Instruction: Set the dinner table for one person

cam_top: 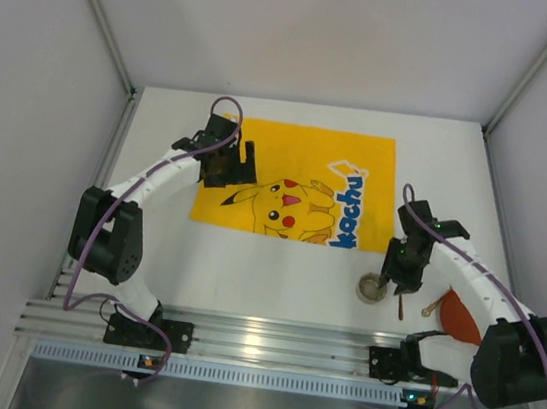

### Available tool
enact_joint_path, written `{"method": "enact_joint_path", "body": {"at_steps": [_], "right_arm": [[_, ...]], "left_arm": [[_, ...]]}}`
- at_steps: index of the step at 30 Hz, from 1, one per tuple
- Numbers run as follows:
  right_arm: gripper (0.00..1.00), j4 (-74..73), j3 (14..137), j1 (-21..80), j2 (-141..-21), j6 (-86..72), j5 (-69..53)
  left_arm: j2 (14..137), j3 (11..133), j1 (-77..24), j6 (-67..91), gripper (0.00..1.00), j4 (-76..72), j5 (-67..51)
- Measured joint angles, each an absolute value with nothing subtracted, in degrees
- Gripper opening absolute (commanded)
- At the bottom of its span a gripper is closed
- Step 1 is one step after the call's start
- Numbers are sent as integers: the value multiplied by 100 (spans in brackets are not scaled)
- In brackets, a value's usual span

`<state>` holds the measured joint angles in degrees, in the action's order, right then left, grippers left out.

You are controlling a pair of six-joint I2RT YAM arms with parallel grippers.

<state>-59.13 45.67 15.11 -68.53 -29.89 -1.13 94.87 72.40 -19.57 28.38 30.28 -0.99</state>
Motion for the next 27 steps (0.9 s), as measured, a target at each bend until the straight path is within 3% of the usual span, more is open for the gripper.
{"method": "enact_joint_path", "body": {"at_steps": [9,12,13,19,27], "right_arm": [[36,-5813,4517,1765,-7454,-3026,54],[26,-5784,4499,1850,-7690,-3046,102],[17,-5776,4499,1872,-7756,-3059,119],[0,-5706,4508,1909,-7881,-3055,189],[0,-6058,5365,1944,-7948,-2978,440]], "left_arm": [[9487,7240,-1957,2838,89,3070,-99],[9487,7240,-1957,2836,88,3096,-38],[9487,7240,-1957,2836,88,3105,-27],[9487,7240,-1957,2836,88,3135,71],[9487,7240,-1957,2840,88,3138,117]]}}
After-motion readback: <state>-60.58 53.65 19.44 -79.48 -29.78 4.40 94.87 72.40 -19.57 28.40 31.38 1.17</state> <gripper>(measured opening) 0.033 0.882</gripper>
